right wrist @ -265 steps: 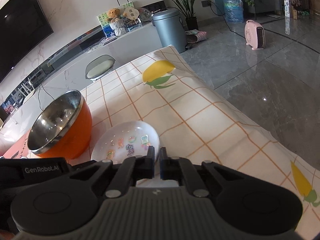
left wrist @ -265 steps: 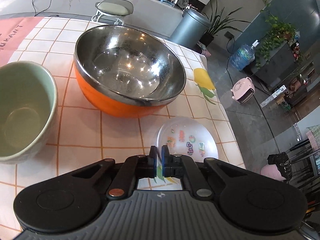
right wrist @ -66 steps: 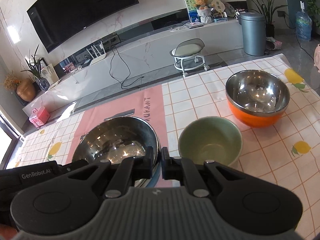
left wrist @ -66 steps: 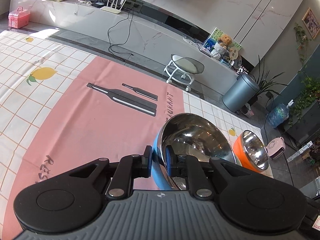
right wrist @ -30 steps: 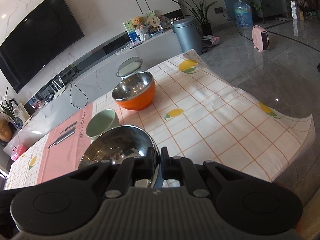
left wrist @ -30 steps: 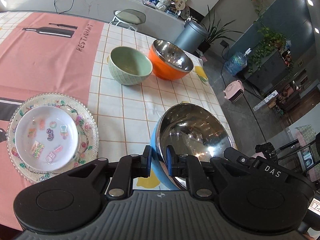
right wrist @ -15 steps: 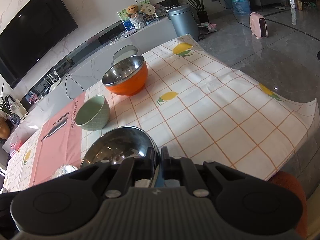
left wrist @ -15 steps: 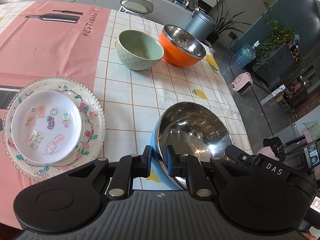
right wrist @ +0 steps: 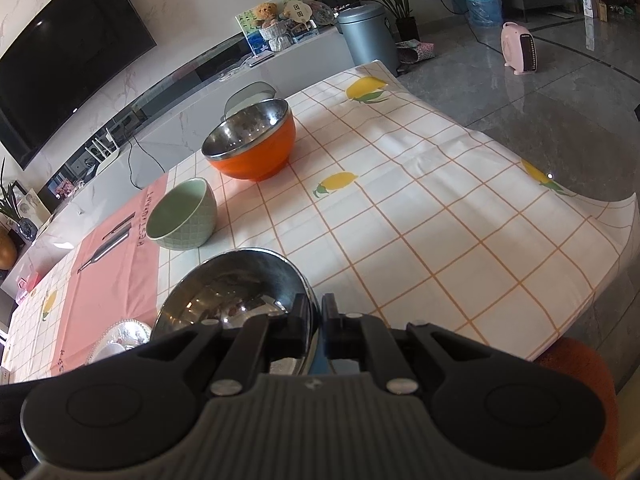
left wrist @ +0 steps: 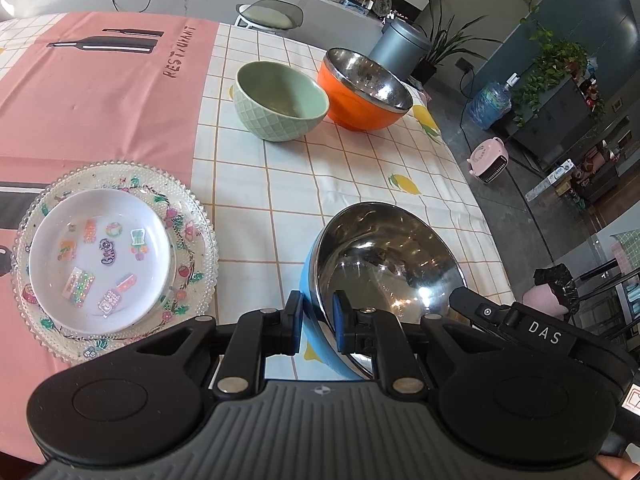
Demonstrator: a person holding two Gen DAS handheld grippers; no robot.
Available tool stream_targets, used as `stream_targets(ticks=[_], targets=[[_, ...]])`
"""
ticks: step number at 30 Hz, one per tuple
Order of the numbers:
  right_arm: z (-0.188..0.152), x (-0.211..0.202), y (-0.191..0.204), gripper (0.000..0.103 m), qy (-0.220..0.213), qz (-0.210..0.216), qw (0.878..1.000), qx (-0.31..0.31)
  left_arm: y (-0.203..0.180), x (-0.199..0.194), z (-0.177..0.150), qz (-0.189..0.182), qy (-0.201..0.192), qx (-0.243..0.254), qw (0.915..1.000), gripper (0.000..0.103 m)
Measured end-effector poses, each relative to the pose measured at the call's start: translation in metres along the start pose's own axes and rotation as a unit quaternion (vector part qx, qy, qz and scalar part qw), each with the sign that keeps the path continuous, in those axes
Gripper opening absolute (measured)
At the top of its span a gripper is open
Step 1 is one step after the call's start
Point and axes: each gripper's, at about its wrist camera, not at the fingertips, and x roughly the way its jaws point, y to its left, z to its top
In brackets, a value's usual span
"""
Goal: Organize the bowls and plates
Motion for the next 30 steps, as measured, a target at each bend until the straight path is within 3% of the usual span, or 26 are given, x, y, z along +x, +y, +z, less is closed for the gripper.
stream_targets(ticks=[5,10,12,17,20,30], targets=[[0.000,0.000,0.001,0.007,0.000,0.001,1.000,-0.001,-0.001,-0.002,0.000,0.002,-0.001,0.003,1.0000,0.018],[0.001,-0.005,0.002,0.011,-0.011,0.003,1.000,-0.013,0.002,-0.009,0.001,-0.002,-0.020,-0.005,0.9998,0.030],[0.003,-0.008,0.002,0.029,-0.017,0.006,1.000,-0.020,0.001,-0.014,0.001,0.001,-0.029,-0.002,0.9996,0.032],[0.009,-0.018,0.005,0.039,-0.036,0.009,0.998,-0.046,0.001,-0.027,0.014,-0.005,-0.053,-0.004,0.9986,0.033],[0.020,-0.024,0.008,0.052,-0.050,-0.021,0.997,-0.048,-0.005,-0.036,0.028,-0.003,-0.075,0.011,0.9971,0.034],[0.080,-0.029,0.014,0.052,-0.087,-0.028,0.994,-0.064,-0.029,-0.039,0.085,0.010,-0.101,0.047,0.9937,0.036]])
